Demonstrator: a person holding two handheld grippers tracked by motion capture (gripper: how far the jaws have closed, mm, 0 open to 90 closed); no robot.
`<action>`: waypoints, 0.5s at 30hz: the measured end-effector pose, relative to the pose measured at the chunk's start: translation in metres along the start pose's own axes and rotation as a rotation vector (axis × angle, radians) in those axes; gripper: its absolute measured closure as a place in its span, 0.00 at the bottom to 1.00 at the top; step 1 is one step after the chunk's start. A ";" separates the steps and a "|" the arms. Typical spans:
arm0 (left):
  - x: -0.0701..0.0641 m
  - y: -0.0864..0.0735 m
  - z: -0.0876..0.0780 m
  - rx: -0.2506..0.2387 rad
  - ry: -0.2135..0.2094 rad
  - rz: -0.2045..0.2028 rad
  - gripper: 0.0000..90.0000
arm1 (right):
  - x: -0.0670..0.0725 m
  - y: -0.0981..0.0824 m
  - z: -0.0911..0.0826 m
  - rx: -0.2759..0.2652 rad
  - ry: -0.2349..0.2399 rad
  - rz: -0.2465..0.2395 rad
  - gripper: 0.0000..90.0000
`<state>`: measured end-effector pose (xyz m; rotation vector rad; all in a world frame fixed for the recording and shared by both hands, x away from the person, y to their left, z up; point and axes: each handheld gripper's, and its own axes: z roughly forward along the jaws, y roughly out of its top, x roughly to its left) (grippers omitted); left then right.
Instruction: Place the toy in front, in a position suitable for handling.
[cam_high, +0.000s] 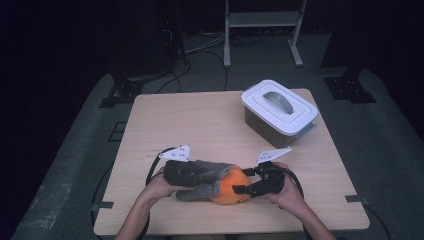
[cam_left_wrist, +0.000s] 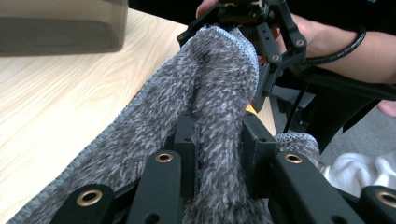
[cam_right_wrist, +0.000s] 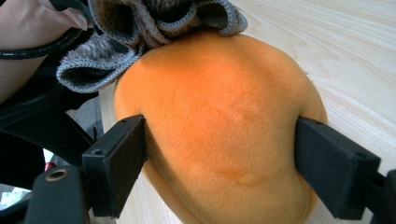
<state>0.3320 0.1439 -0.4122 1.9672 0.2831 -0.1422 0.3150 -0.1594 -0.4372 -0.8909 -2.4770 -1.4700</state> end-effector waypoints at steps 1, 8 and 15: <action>0.000 0.000 0.000 -0.006 0.001 -0.005 0.80 | 0.000 0.000 0.000 0.001 -0.003 0.000 0.25; -0.001 0.009 0.001 -0.029 0.013 0.032 0.80 | 0.016 0.012 -0.005 -0.011 -0.087 -0.126 0.51; -0.005 0.014 0.000 -0.028 0.062 0.058 0.80 | 0.025 0.012 -0.014 -0.018 -0.228 -0.219 0.53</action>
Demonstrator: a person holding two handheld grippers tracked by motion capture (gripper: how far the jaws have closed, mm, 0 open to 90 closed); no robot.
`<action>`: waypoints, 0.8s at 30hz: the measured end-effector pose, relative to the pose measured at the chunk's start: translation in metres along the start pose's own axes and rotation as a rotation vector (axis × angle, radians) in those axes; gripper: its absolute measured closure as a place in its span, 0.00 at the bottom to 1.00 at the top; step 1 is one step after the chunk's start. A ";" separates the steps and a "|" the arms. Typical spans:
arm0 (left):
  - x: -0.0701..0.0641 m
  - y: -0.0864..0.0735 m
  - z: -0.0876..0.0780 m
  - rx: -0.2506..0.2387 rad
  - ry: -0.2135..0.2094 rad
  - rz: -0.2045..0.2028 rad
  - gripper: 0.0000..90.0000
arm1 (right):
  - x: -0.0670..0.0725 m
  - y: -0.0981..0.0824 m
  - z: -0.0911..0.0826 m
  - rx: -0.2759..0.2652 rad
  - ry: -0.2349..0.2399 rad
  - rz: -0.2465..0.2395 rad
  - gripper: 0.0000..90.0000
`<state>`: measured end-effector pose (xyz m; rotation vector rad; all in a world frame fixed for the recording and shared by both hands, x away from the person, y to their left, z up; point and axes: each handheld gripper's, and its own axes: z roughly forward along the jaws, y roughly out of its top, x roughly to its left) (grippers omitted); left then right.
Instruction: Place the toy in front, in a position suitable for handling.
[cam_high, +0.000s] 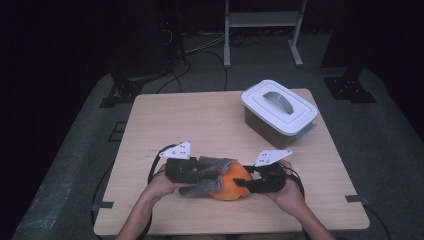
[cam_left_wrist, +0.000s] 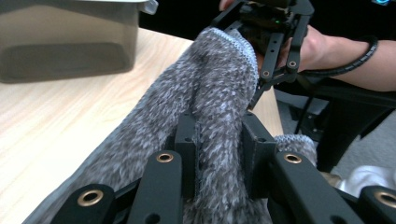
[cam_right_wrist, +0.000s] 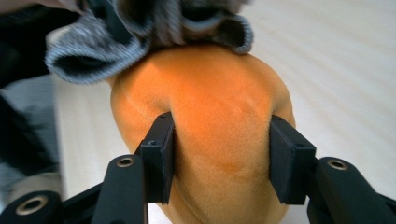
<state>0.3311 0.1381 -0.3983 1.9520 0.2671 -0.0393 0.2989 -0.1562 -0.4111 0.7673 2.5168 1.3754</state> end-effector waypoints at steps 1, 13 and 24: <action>0.000 0.000 0.001 0.006 0.011 -0.001 0.80 | 0.001 0.000 -0.002 -0.003 -0.025 -0.005 0.53; -0.005 -0.009 0.020 0.083 -0.063 0.004 0.80 | -0.024 -0.009 -0.015 -0.029 0.128 0.083 0.29; 0.010 -0.023 0.002 0.085 0.031 -0.049 0.80 | -0.019 -0.025 -0.002 -0.001 0.149 0.044 0.24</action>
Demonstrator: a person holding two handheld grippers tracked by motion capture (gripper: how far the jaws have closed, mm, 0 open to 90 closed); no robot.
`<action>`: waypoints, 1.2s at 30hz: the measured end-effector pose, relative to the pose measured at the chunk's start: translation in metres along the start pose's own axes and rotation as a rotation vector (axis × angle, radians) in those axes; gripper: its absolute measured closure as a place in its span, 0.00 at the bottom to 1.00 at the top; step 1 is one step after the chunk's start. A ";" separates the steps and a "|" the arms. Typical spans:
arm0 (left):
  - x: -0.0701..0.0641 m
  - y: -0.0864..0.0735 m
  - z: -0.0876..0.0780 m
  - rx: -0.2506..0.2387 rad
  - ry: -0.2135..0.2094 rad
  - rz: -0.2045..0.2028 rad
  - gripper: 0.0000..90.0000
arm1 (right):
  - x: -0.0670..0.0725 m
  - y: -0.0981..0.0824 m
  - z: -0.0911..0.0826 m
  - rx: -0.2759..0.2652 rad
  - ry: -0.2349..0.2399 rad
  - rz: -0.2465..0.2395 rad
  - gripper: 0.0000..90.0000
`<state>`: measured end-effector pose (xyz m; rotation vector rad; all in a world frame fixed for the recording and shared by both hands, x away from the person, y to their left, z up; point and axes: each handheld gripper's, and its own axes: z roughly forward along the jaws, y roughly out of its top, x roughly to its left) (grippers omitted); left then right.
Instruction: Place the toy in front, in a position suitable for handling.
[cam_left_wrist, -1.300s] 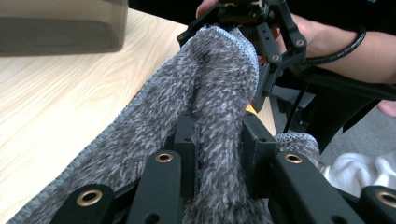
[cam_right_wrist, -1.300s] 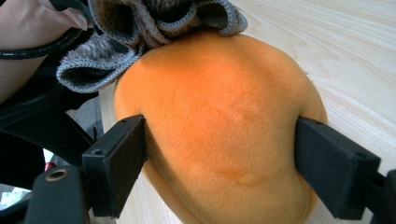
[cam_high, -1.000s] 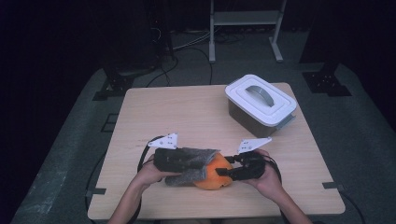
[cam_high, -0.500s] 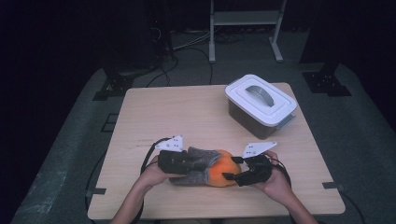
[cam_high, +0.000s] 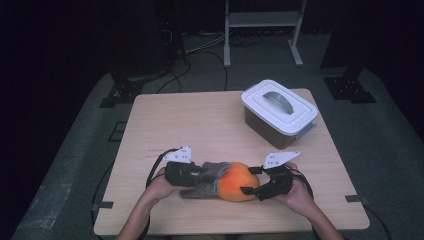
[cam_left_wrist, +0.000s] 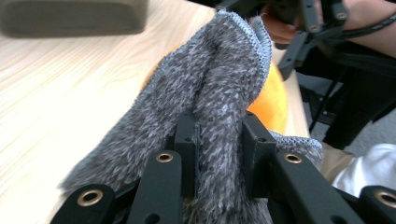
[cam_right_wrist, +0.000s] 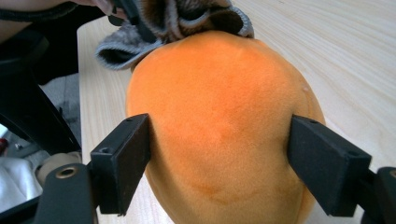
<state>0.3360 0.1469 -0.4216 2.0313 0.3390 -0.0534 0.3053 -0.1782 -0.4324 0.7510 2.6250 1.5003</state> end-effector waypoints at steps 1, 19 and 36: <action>0.001 0.000 -0.001 -0.007 -0.006 -0.004 0.80 | 0.001 0.000 0.000 0.000 -0.001 0.005 0.24; -0.012 0.006 0.011 0.005 -0.082 0.050 0.80 | 0.003 -0.001 0.006 0.038 0.019 0.005 0.19; -0.022 0.019 0.015 -0.009 -0.068 0.085 0.79 | 0.018 0.002 0.015 0.075 0.010 -0.054 0.19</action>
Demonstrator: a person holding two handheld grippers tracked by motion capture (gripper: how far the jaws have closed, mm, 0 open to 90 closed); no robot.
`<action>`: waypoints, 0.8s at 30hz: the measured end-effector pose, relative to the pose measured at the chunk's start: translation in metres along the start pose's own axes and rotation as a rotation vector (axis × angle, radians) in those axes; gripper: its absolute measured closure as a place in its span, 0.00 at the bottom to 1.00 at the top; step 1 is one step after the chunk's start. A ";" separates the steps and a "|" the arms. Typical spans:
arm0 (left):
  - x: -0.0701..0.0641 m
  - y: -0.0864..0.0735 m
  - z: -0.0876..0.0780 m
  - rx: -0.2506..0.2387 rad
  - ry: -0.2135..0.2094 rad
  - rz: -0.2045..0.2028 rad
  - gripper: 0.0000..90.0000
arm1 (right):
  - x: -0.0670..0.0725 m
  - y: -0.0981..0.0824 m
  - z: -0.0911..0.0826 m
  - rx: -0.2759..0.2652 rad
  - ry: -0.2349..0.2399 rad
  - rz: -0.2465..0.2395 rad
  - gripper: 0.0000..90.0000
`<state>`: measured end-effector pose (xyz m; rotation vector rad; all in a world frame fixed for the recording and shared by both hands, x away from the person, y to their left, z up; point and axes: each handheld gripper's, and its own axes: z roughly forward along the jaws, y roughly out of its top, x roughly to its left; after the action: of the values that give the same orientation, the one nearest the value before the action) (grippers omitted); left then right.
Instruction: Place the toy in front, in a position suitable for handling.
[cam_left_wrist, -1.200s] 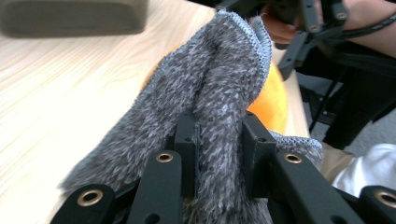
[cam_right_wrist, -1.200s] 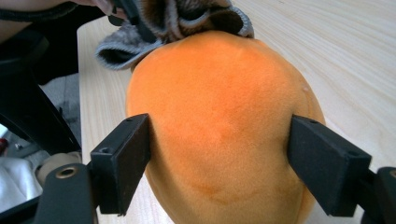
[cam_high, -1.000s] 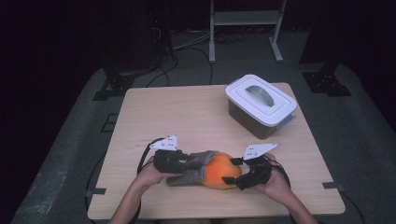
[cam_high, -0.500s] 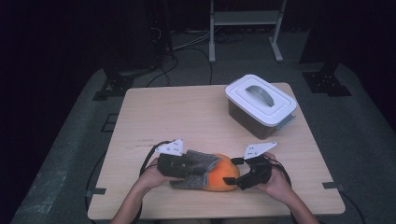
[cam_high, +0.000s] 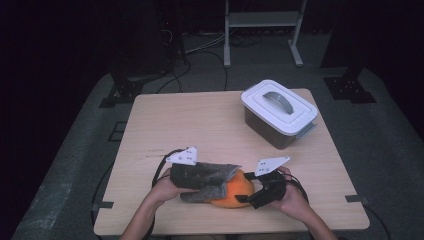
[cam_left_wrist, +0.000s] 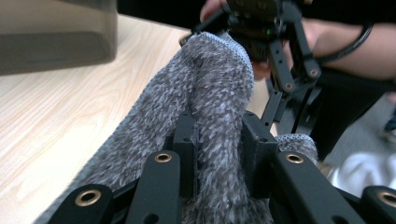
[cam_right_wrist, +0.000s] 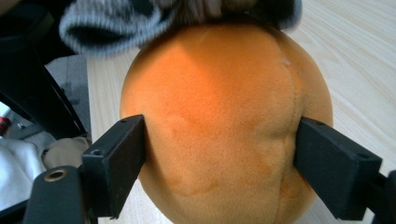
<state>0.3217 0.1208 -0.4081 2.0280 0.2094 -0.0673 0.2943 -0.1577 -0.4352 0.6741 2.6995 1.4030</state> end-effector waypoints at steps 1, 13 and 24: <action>0.001 -0.002 0.001 -0.001 -0.002 -0.011 0.79 | -0.001 0.000 -0.001 -0.003 0.000 0.001 0.19; 0.011 -0.017 -0.006 -0.010 -0.017 -0.055 0.79 | -0.016 -0.008 0.006 0.037 0.059 0.104 0.12; 0.005 -0.001 -0.011 -0.082 0.030 0.008 0.79 | -0.012 0.007 0.002 -0.020 -0.100 0.001 0.33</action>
<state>0.3262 0.1316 -0.4042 1.9490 0.2202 -0.0227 0.3077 -0.1577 -0.4331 0.7240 2.6068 1.3559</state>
